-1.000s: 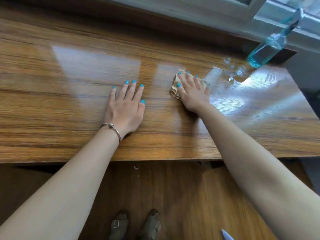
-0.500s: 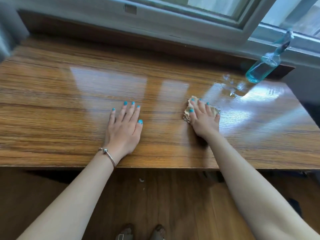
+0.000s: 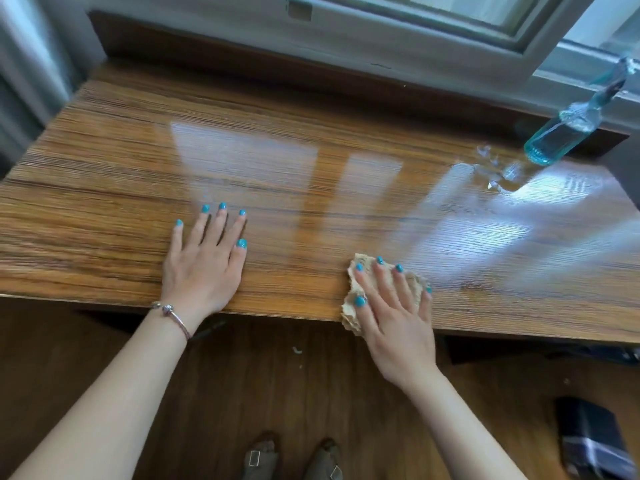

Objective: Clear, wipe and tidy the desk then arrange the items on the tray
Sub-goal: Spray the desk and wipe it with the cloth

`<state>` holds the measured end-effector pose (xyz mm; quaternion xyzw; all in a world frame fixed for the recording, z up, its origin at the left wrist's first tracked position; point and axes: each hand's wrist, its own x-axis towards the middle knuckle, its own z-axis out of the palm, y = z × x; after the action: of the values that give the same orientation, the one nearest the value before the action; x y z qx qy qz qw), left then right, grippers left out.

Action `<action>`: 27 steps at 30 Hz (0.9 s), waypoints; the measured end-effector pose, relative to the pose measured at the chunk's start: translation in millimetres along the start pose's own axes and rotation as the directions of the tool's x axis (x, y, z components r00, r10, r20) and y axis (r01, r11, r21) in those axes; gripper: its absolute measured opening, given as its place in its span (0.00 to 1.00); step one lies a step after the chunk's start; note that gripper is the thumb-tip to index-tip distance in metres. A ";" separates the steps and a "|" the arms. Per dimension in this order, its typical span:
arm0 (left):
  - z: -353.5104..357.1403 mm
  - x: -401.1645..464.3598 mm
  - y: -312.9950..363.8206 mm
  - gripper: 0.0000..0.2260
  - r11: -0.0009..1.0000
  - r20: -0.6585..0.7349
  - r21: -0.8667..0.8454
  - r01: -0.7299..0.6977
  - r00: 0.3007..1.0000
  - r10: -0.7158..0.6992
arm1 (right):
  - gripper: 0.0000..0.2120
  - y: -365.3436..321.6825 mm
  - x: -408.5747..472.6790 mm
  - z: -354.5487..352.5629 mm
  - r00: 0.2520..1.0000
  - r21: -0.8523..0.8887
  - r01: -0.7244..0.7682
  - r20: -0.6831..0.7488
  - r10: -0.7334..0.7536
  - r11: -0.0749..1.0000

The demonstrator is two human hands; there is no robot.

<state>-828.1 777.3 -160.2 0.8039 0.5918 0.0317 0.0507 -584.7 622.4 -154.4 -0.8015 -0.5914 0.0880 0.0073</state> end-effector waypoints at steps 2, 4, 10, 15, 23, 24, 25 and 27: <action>4.5 0.9 -4.2 0.24 1.000 -0.007 -0.027 0.008 1.000 -0.009 | 0.24 -35.8 -0.3 5.4 0.998 0.003 -0.064 -0.008 0.064 0.998; 7.6 0.7 -8.9 0.24 0.999 -0.017 -0.028 0.021 1.000 -0.021 | 0.26 -83.8 6.1 11.6 0.999 0.025 0.038 -0.012 -0.037 0.999; 5.5 0.9 -8.3 0.24 0.999 0.022 -0.036 0.004 1.000 -0.003 | 0.23 -61.1 10.4 5.7 0.980 0.013 0.198 0.005 -0.199 0.980; -3.1 11.4 29.8 0.24 0.984 0.005 -0.138 0.116 0.993 -0.116 | 0.22 23.0 8.2 -5.4 0.999 0.021 0.039 0.026 -0.039 0.999; 21.3 124.8 186.6 0.25 0.976 0.010 -0.192 -0.108 0.994 0.112 | 0.23 75.9 215.0 -43.3 0.988 0.017 0.149 0.036 -0.150 0.989; 27.4 131.3 190.4 0.25 0.984 0.005 -0.160 -0.083 0.996 0.085 | 0.23 78.9 248.8 -51.3 0.992 0.000 0.119 0.049 -0.119 0.993; 32.8 135.3 192.0 0.25 0.990 -0.014 -0.129 -0.060 0.998 0.059 | 0.23 79.3 273.0 -56.9 0.993 -0.011 0.104 0.060 -0.103 0.995; 40.2 138.4 191.8 0.24 0.994 -0.047 -0.102 -0.041 0.998 0.036 | 0.24 82.1 284.7 -56.7 0.989 0.008 0.127 0.070 -0.127 0.992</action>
<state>-600.6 851.3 -178.5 0.8105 0.5748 0.0812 0.0781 -417.3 873.2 -145.7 -0.7585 -0.6411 0.1166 -0.0065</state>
